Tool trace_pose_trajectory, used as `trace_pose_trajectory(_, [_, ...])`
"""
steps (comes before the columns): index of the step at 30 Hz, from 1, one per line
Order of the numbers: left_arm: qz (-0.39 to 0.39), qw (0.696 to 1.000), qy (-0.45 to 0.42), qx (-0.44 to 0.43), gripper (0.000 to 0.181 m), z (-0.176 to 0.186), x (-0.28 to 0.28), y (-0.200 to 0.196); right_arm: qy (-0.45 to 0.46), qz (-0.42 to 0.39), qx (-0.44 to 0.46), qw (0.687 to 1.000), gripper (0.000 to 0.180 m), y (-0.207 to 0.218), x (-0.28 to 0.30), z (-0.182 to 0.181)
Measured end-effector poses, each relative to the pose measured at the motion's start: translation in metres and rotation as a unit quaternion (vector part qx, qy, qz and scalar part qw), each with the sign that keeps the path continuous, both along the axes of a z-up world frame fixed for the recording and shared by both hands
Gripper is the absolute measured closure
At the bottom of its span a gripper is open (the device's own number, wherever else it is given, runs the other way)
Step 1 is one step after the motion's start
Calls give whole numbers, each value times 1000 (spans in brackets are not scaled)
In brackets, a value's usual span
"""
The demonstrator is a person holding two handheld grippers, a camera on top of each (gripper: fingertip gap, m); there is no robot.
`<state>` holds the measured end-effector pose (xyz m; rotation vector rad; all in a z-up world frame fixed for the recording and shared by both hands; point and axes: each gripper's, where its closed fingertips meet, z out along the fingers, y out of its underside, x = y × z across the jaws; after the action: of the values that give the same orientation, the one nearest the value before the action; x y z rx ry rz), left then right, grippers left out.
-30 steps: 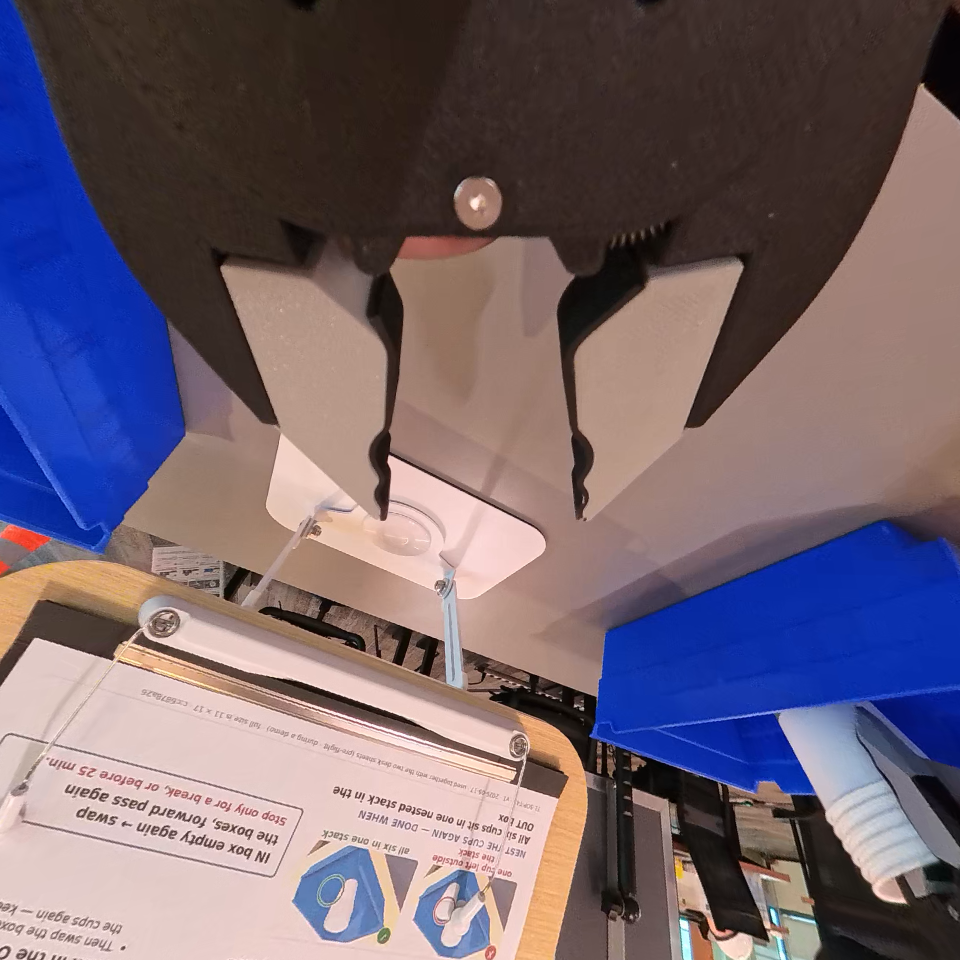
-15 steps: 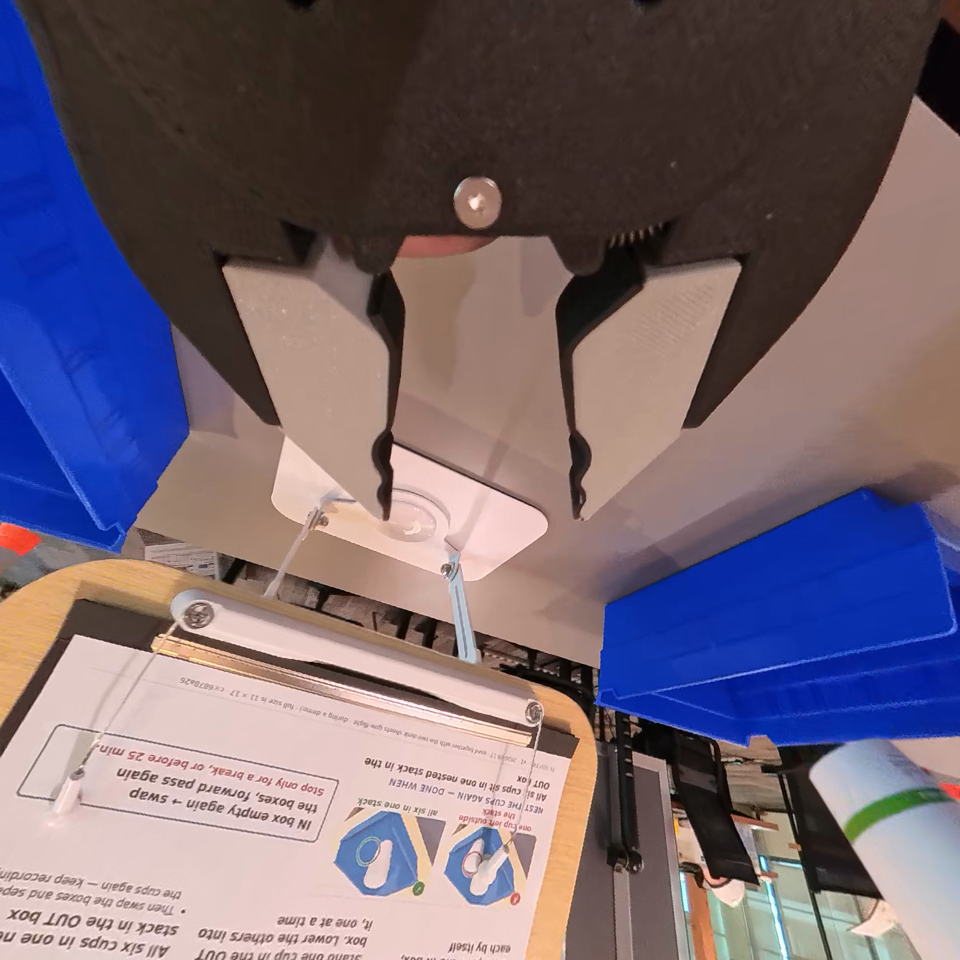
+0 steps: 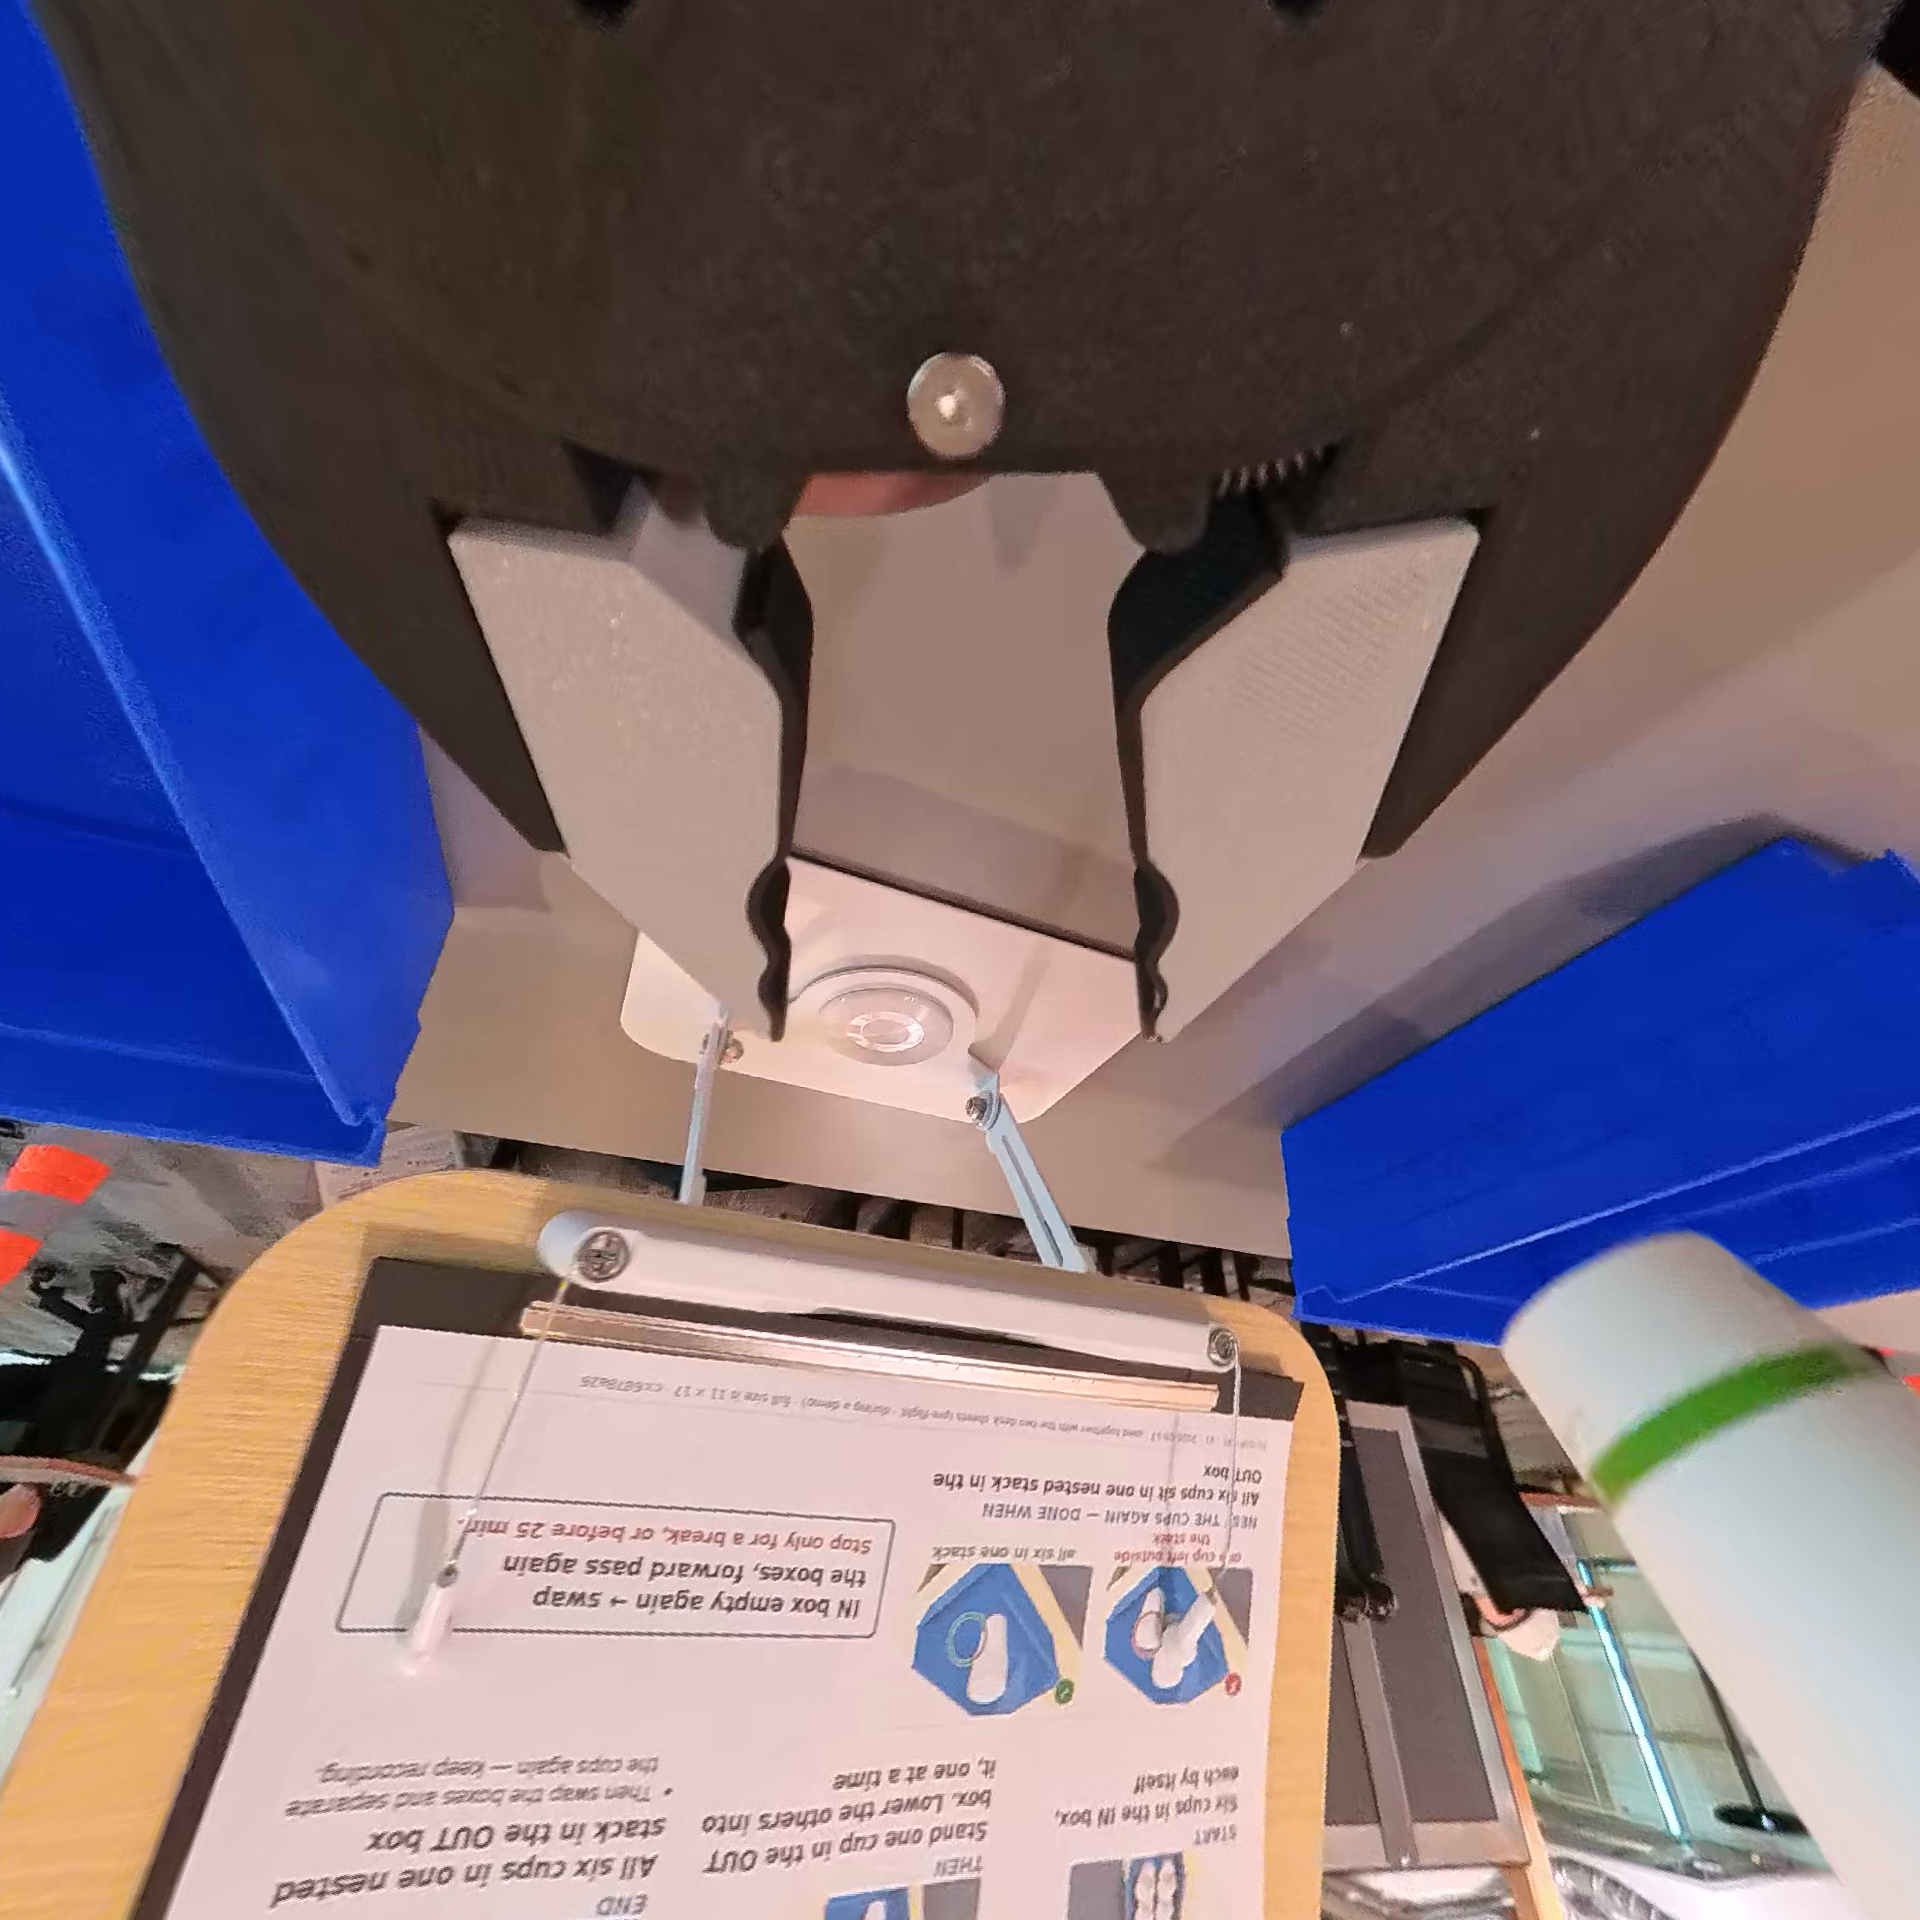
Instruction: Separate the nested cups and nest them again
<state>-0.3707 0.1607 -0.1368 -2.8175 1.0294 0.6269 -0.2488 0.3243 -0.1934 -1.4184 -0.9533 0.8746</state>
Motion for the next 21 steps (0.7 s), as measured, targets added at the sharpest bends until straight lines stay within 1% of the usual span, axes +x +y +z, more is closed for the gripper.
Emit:
trace_pose_trajectory(4, [-41, 999, -20, -25, 171, -25, 30, 19, 6, -12, 0, 1000, 116, 7, 4, 2])
trace_pose_trajectory(9, [-76, 995, -35, -56, 171, -56, 53, 35, 17, -22, -5, 1000, 116, 13, 9, 6])
trace_pose_trajectory(15, [-104, 989, -46, -90, 172, -85, 72, 44, 20, -25, -9, 999, 117, 15, 11, 7])
trace_pose_trajectory(21, [-125, 985, -51, -110, 172, -104, 80, 45, 25, -29, -8, 999, 117, 18, 12, 9])
